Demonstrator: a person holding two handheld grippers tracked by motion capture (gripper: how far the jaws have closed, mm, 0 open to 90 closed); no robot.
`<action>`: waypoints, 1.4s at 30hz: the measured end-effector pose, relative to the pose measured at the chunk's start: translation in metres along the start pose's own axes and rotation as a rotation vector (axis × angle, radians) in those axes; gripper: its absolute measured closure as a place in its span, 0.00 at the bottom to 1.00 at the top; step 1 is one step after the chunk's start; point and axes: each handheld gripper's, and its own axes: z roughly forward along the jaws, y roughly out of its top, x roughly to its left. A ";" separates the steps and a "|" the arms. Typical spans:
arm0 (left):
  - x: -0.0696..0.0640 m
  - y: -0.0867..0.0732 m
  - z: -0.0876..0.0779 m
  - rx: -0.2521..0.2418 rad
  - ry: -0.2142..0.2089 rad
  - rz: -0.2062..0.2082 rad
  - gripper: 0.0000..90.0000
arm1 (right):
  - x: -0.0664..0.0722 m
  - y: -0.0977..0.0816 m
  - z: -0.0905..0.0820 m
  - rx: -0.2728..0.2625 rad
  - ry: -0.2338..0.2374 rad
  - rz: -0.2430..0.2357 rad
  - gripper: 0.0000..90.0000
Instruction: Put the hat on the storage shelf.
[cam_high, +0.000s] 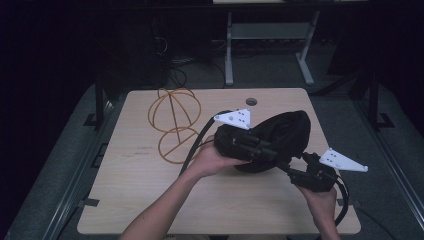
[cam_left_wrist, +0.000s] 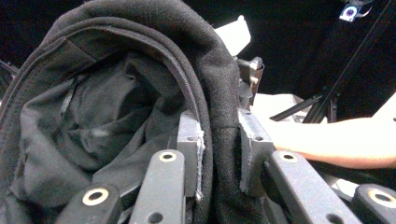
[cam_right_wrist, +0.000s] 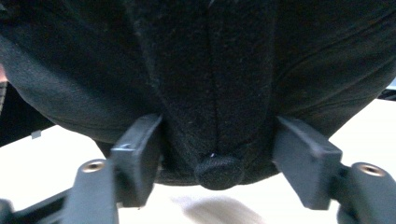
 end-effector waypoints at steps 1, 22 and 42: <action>0.000 0.000 0.000 -0.006 -0.001 -0.003 0.82 | 0.000 0.000 0.000 -0.008 0.009 0.000 0.45; 0.013 -0.014 -0.022 -0.046 0.022 -0.046 0.76 | 0.004 0.019 -0.012 -0.078 0.023 -0.055 0.80; 0.015 -0.033 -0.037 -0.022 0.104 -0.059 0.63 | 0.009 0.053 -0.017 -0.038 0.015 -0.121 0.80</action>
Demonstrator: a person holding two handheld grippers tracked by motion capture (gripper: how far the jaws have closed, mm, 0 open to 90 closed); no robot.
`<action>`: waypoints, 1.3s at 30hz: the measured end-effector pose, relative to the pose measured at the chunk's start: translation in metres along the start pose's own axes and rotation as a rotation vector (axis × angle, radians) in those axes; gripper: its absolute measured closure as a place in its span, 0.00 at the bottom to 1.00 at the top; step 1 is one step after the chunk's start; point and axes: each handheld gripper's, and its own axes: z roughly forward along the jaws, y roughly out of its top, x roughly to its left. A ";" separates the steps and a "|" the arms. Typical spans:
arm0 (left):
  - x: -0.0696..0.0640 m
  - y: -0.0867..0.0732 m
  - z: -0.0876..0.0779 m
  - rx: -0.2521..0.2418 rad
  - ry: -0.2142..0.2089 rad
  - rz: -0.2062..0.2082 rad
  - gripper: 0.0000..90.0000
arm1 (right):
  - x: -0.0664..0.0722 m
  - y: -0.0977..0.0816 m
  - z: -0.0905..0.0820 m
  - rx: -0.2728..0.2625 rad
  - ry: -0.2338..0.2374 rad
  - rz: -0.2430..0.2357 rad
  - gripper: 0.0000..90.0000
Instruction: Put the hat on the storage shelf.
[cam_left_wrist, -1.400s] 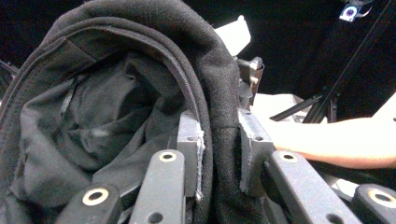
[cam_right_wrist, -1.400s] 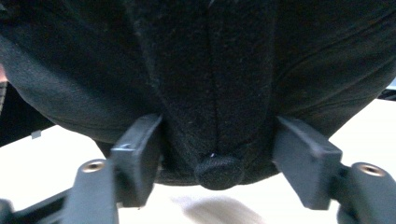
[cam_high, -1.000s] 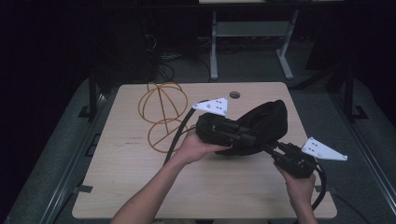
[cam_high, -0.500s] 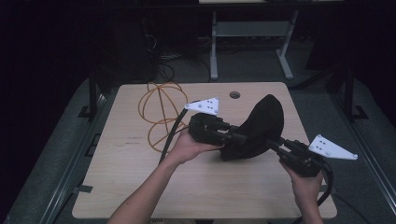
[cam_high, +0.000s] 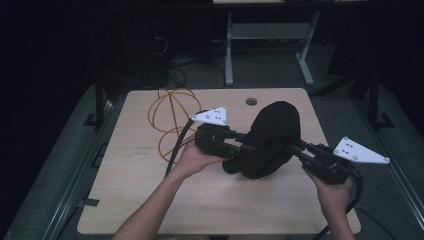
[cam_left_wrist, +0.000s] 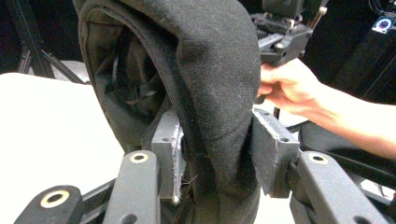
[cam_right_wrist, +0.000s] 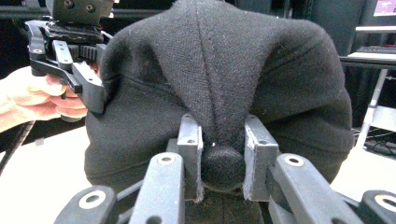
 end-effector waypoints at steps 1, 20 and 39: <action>0.000 -0.001 0.000 0.001 0.003 -0.001 0.63 | 0.000 0.002 0.001 0.004 0.000 -0.010 0.80; 0.004 -0.017 -0.016 0.026 0.084 0.002 0.58 | -0.001 0.028 0.011 0.063 0.011 -0.037 0.81; -0.001 -0.029 -0.036 0.028 0.150 -0.003 0.50 | -0.006 0.061 0.011 0.067 0.010 -0.074 0.81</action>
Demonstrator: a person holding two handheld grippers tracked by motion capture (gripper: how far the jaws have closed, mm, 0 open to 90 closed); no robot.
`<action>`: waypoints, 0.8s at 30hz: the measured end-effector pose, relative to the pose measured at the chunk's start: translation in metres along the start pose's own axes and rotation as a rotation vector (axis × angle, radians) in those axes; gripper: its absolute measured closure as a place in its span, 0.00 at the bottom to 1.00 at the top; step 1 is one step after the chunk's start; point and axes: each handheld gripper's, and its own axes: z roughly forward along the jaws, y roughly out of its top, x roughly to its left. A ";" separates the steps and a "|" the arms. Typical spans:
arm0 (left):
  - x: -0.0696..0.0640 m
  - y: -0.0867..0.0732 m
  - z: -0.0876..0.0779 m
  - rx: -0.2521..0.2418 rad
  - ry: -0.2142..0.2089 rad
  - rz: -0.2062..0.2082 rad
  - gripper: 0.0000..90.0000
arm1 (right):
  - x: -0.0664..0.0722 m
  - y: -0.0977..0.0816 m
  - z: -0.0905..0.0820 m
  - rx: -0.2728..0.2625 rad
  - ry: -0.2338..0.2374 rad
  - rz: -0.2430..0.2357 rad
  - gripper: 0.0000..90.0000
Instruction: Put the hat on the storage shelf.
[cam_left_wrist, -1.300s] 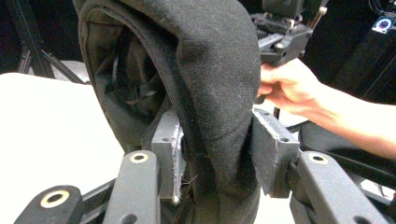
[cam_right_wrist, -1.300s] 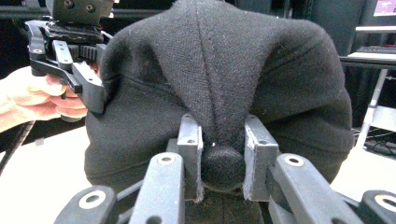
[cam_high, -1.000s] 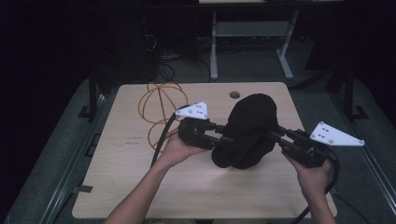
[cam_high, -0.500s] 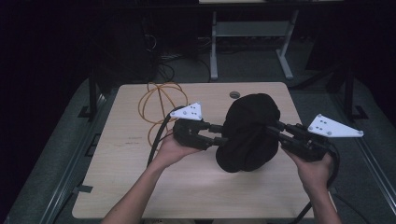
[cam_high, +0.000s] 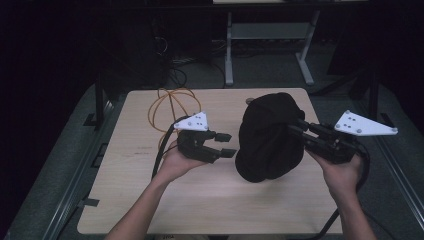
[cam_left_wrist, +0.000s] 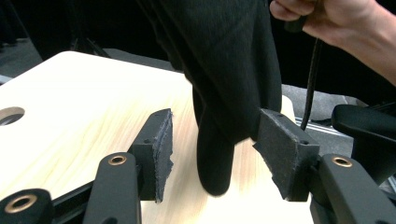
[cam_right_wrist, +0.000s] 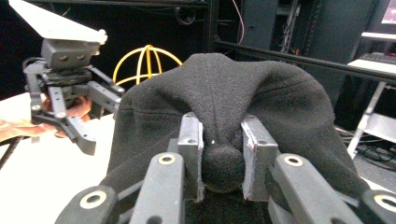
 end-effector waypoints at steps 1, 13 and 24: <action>-0.001 -0.002 -0.003 0.001 0.006 0.001 0.50 | 0.000 0.002 0.000 0.000 0.002 -0.003 0.81; -0.012 -0.024 -0.017 0.086 0.071 0.036 0.47 | -0.008 0.020 0.008 -0.002 0.013 0.009 0.81; -0.018 -0.047 -0.020 0.151 0.098 0.057 0.42 | -0.012 0.041 0.020 0.012 0.025 -0.006 0.81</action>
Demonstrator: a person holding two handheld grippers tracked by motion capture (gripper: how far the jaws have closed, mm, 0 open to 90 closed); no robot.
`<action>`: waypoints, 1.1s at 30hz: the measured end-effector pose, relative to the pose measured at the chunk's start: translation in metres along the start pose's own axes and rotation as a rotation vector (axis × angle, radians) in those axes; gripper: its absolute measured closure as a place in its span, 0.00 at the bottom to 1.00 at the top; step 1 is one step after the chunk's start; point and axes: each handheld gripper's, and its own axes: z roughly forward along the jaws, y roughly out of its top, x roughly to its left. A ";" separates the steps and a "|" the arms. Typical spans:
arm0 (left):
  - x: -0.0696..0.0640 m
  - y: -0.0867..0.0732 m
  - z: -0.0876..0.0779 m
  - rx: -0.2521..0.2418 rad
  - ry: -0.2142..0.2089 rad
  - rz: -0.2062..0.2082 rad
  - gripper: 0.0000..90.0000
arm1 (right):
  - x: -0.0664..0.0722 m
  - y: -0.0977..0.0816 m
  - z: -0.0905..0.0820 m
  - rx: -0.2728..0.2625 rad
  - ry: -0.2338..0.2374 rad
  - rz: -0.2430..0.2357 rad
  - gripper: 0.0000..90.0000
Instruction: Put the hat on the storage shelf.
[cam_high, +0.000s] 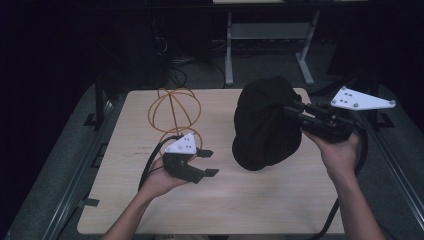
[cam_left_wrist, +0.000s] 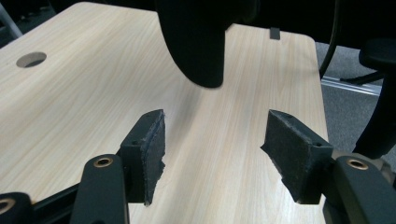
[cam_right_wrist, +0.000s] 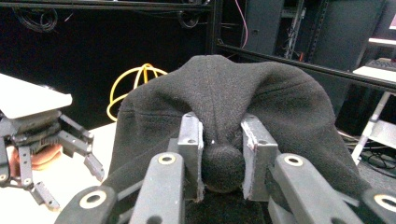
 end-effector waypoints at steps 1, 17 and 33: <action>0.000 -0.003 -0.001 0.002 0.000 -0.004 0.42 | 0.000 0.002 0.001 0.002 0.002 0.000 0.81; -0.003 -0.037 -0.009 0.021 0.053 -0.027 0.38 | -0.003 0.031 0.030 0.012 0.038 -0.018 0.81; -0.005 -0.061 -0.010 0.024 0.073 -0.062 0.37 | 0.001 0.063 0.067 0.031 0.081 -0.053 0.81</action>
